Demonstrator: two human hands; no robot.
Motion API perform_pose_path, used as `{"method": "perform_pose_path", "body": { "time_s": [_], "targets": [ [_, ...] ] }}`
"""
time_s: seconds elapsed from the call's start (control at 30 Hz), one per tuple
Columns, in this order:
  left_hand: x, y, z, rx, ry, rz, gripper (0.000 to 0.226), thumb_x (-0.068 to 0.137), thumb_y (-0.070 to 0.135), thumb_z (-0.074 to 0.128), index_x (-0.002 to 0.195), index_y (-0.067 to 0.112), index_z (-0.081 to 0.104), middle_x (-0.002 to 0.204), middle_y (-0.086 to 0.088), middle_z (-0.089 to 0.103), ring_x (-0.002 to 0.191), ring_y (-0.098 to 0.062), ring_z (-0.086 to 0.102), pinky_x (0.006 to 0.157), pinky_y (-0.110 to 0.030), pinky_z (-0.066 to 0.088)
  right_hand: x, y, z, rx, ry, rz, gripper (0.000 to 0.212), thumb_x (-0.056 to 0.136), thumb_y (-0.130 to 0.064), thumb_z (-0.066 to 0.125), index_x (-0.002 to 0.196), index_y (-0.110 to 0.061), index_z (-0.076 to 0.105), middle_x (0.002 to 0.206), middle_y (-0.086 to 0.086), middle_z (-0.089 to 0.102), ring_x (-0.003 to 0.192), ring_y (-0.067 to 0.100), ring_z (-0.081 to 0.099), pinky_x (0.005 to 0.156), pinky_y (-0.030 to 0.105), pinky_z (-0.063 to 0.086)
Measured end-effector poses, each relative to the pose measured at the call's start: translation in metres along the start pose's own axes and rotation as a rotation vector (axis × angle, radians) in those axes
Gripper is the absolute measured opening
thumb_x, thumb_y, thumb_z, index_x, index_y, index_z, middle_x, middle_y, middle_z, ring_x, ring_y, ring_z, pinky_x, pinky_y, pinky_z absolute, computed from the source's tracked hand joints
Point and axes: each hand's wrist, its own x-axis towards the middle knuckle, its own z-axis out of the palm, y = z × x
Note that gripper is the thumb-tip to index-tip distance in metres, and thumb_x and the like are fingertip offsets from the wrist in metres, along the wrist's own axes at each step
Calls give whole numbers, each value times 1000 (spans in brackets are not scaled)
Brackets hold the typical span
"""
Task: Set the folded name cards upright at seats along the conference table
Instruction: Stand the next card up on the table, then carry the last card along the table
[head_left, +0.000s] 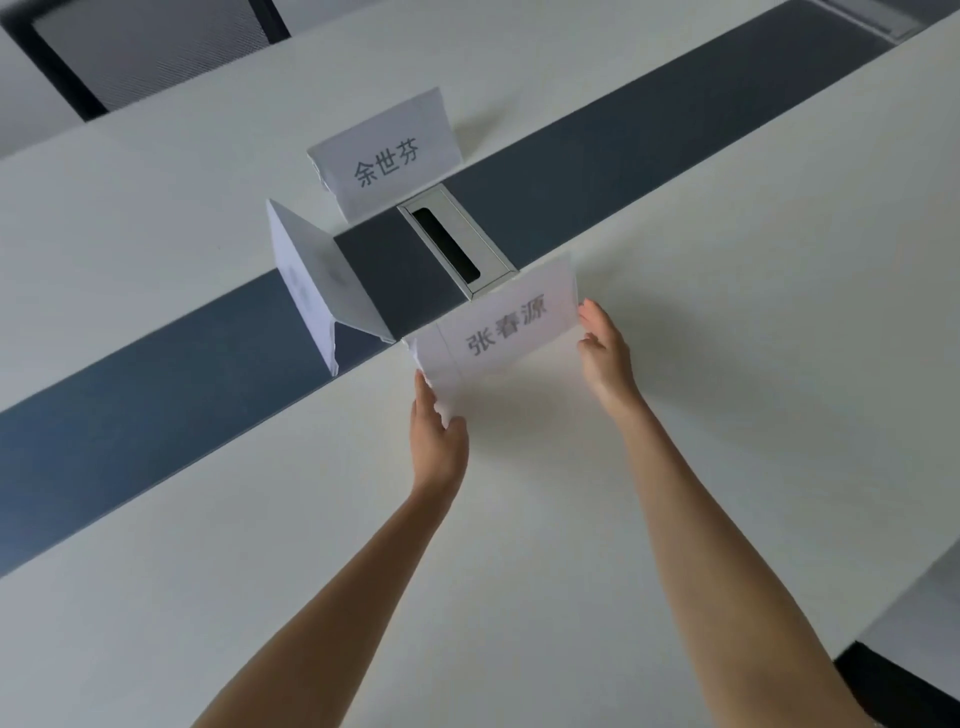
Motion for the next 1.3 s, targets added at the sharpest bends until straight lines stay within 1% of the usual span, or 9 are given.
{"method": "perform_pose_path", "body": {
  "time_s": [0.13,0.27,0.47,0.6,0.7,0.8,0.93,1.1,1.3],
  "targets": [
    [15,6,11,-71,-19,11,74,77,-9,31,142,24,19,141,-1,44,124,-21,46,104,-35,39,12,-2,-1,-38,-17,12,62,82,6,28,139,-18,31,142,15,42,127,30,41,101,27,34],
    [22,7,15,-62,-4,37,76,74,-8,32,141,27,20,107,7,55,80,-13,47,66,-24,39,18,-2,-4,-132,-45,-24,59,86,5,27,140,-19,29,138,21,44,127,33,39,97,25,31],
    [16,4,2,-26,-49,-31,67,83,-3,35,143,21,15,149,-1,34,134,-19,35,101,-26,31,5,-2,-6,-94,-64,-20,58,86,6,28,140,-15,26,143,20,39,130,31,38,104,30,32],
    [-7,0,-38,120,-90,-38,47,87,0,40,133,11,41,134,-7,51,125,-21,46,102,-25,34,-56,4,8,-21,-54,-75,49,85,8,35,132,-6,40,138,12,46,127,23,45,88,2,34],
    [-35,-6,-92,188,-181,-40,34,87,1,38,114,11,57,108,-5,64,103,-21,61,94,-30,46,-126,18,31,44,-288,-79,41,86,8,40,125,-4,47,126,7,53,123,26,49,90,1,37],
    [-80,-19,-160,310,-157,-25,31,88,4,37,106,15,60,96,1,67,86,-3,65,75,-11,46,-204,26,59,-56,-654,-86,38,86,-11,57,124,-13,50,125,-5,52,121,11,49,106,23,36],
    [-148,-43,-240,408,-5,-44,30,88,2,38,103,13,62,88,6,67,76,2,64,69,-2,43,-291,26,101,-287,-1083,-202,79,71,-40,72,137,-25,32,140,-16,34,129,-4,29,108,16,21],
    [-222,-74,-306,319,199,-41,27,90,3,41,96,20,61,89,2,69,76,9,63,70,-4,45,-357,31,152,-412,-1173,-344,109,61,-43,79,143,-30,8,148,-15,13,133,-4,5,108,19,8],
    [-278,-101,-340,213,332,18,36,90,3,43,90,35,59,80,18,72,83,-1,66,74,-8,49,-393,37,193,-476,-1147,-457,106,61,-37,79,143,-24,14,153,-3,18,141,11,10,109,19,9]
  ]
}}
